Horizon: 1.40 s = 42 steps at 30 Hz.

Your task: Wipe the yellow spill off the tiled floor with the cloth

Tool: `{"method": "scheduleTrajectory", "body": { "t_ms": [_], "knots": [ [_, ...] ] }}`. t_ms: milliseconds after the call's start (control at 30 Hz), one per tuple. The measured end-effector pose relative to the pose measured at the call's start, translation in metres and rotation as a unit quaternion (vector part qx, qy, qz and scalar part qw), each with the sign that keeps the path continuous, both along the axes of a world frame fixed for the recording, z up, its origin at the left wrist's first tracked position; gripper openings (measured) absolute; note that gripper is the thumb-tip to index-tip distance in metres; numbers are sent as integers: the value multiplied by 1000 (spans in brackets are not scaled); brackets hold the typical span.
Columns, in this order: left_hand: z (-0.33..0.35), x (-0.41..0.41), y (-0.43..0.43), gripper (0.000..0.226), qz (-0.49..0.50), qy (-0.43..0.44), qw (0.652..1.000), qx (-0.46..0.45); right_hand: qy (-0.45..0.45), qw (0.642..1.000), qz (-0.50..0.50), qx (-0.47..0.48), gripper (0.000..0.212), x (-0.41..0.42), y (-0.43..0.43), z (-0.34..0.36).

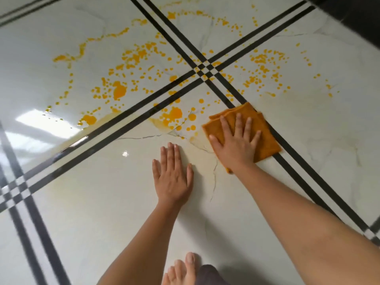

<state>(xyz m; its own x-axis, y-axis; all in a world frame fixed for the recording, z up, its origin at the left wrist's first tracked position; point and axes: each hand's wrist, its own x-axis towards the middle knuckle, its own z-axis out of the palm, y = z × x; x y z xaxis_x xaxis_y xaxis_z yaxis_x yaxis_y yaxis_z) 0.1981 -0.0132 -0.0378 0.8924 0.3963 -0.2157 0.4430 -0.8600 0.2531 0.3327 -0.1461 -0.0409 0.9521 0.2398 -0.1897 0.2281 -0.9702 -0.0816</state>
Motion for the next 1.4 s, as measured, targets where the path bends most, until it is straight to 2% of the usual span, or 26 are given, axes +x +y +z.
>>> {"method": "scheduleTrajectory", "body": {
  "t_ms": [67, 133, 167, 200, 267, 300, 333, 400, 467, 500, 600, 633, 667, 733, 767, 800, 900, 933, 1033, 1067, 1100, 1200, 1233, 1333, 1367, 1400],
  "knots": [
    [0, -1, 0, 73, -2, 8, 1000, 0, 3, 990, 140, -6, 71, -19, 14, 1],
    [1, 0, 3, 71, -7, 14, 1000, -1, 22, 959, 282, -26, 69, -14, 7, 7],
    [0, 2, 5, 71, -12, 20, 1000, 1, 27, 961, 273, -38, 68, -3, 3, 9],
    [1, 2, 9, 72, -20, 24, 999, 6, 33, 975, 214, -40, 69, 4, 1, 9],
    [3, 4, 15, 73, -30, 22, 999, 17, 31, 999, 36, -12, 79, 1, 4, 5],
    [3, 6, 18, 73, -29, 15, 999, 17, 30, 999, -18, 4, 83, -10, 11, 4],
    [3, 8, 22, 73, -23, 10, 1000, 10, 19, 999, -25, 10, 85, -24, 18, 0],
    [2, 12, 26, 73, -7, 2, 1000, 2, 1, 997, 83, 4, 83, -39, 18, -1],
    [1, 15, 30, 73, -5, -8, 1000, 9, 17, 980, 198, -1, 78, -17, 9, 5],
    [1, 16, 32, 74, -7, -9, 1000, 12, 27, 980, 196, -9, 75, -2, 8, 7],
    [-1, 19, 36, 75, 18, -11, 1000, 8, 36, 999, 26, -7, 77, 10, 27, 3],
    [-1, 24, 35, 76, 28, -16, 999, 6, 16, 999, 39, -7, 77, 8, 36, 3],
    [0, 22, 35, 76, 25, -17, 1000, 4, 4, 995, 104, -7, 76, 0, 39, 2],
    [0, 22, 35, 74, 13, -14, 1000, 0, 15, 956, 293, -25, 71, 10, 29, 7],
    [0, 22, 35, 74, 0, -9, 1000, 2, 30, 942, 332, -36, 70, 25, 22, 12],
    [0, 28, 37, 74, -13, -9, 1000, 4, 36, 948, 314, -43, 70, 48, 20, 14],
    [-1, 44, 43, 75, -25, -19, 999, 8, 20, 992, 123, -9, 71, 69, 35, 9],
    [-2, 47, 44, 75, -37, -17, 999, 8, 9, 992, 126, -7, 71, 60, 40, 5],
    [-6, 50, 44, 73, -80, -31, 996, 12, 12, 953, 300, -23, 69, 43, 19, 6],
    [-5, 51, 44, 73, -80, -33, 996, 12, 26, 945, 325, -28, 69, 49, 10, 11],
    [-5, 51, 44, 73, -76, -31, 997, 11, 34, 950, 307, -34, 69, 56, 5, 12],
    [-4, 54, 37, 74, -83, -26, 996, 6, 13, 989, 148, -20, 73, 55, 11, 5],
    [-4, 56, 37, 75, -95, -22, 995, 7, 2, 989, 148, -21, 73, 46, 12, 3],
    [-5, 57, 36, 73, -113, -26, 993, 17, 17, 961, 276, -31, 70, 46, -22, 6],
    [-5, 57, 34, 73, -128, -34, 991, 21, 24, 963, 267, -35, 70, 56, -33, 9],
    [-4, 59, 29, 72, -145, -40, 988, 21, 22, 978, 207, -27, 70, 66, -42, 8]
  ]
}}
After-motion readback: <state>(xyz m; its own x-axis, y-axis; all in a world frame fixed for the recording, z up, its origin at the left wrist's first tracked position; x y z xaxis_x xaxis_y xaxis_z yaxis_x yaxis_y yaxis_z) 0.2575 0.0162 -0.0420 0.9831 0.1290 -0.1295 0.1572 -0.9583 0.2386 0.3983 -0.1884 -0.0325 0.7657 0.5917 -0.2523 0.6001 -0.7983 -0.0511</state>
